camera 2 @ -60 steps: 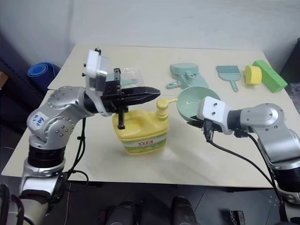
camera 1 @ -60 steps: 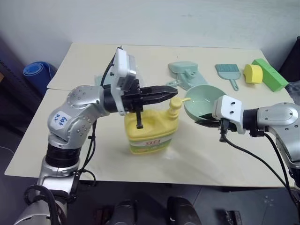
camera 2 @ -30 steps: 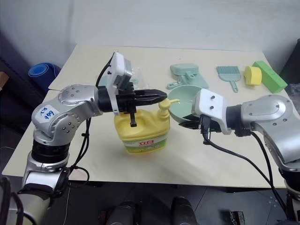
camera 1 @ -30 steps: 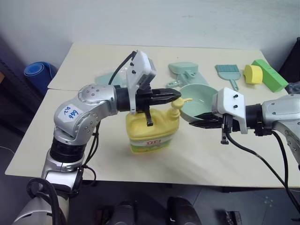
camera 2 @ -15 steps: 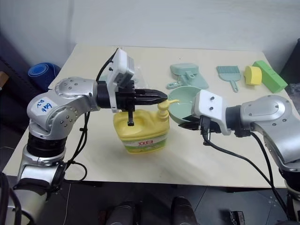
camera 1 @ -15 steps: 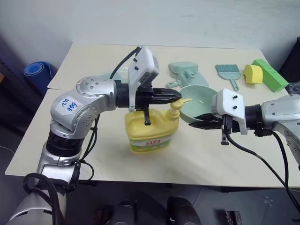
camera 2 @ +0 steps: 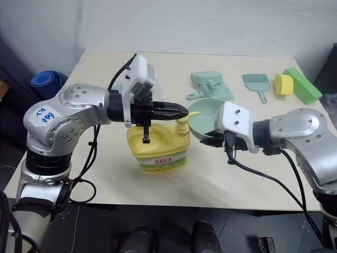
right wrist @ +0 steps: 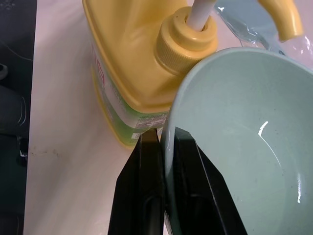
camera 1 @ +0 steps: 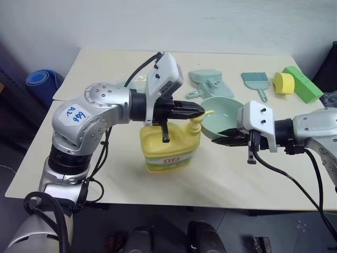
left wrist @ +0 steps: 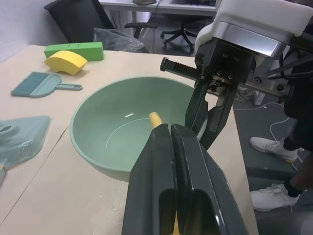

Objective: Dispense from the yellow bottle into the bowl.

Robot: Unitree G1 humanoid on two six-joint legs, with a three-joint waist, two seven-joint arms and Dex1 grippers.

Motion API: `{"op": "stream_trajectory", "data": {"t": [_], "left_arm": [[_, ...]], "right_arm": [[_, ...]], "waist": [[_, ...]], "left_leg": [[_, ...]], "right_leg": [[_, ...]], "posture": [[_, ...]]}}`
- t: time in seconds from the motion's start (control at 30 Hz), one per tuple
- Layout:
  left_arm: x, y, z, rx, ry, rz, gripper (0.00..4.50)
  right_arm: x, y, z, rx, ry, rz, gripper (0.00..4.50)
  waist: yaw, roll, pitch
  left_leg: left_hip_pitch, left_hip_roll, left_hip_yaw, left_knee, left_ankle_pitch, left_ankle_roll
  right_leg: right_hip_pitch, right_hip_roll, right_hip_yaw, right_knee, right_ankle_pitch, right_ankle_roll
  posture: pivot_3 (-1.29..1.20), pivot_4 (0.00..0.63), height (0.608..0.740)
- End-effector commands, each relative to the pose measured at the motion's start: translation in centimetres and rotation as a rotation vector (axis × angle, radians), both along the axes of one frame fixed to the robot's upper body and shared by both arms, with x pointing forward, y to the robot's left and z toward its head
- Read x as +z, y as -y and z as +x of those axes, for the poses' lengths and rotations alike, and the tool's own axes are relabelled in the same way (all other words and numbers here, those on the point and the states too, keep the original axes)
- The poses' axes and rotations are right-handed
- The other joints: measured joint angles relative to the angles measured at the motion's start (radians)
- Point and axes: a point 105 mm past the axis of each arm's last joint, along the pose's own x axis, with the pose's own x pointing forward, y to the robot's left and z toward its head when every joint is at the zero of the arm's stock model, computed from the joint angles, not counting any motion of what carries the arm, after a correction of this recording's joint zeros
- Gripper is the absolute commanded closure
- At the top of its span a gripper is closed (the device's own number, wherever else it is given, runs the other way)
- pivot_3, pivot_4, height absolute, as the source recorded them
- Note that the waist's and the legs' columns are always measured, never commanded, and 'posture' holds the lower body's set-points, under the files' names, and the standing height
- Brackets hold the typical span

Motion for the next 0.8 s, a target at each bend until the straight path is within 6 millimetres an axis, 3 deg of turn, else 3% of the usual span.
{"op": "stream_trajectory", "data": {"t": [0.03, 0.47, 0.8], "left_arm": [[-2.9, -0.3, 0.6, 0.041, -0.094, 0.078, 4.42], [-5.5, -0.7, 1.2, 0.075, -0.187, 0.174, 4.42], [-7.8, -0.9, 1.5, 0.103, -0.282, 0.203, 4.42]], "right_arm": [[0.9, -1.0, -1.2, 0.075, 0.035, 0.0, 4.5], [0.3, -1.1, -1.4, 0.098, 0.029, 0.01, 4.5], [1.1, -2.3, -1.7, 0.139, 0.049, 0.032, 4.5]], "waist": [[0.0, 0.0, 0.0], [0.0, 0.0, -0.001], [-0.001, -0.001, -0.006]], "left_leg": [[0.0, 0.0, 0.0, 0.0, 0.0, 0.0], [0.002, 0.0, 0.0, 0.0, 0.0, 0.0], [0.004, 0.0, 0.0, 0.0, 0.0, 0.0]], "right_leg": [[0.0, 0.0, 0.0, 0.0, 0.0, 0.0], [0.002, 0.0, 0.0, 0.0, 0.0, 0.0], [0.003, 0.0, 0.001, 0.0, 0.0, 0.0]], "posture": [[0.0, 0.15, 0.74], [0.0, 0.15, 0.74], [0.0, 0.15, 0.74]]}}
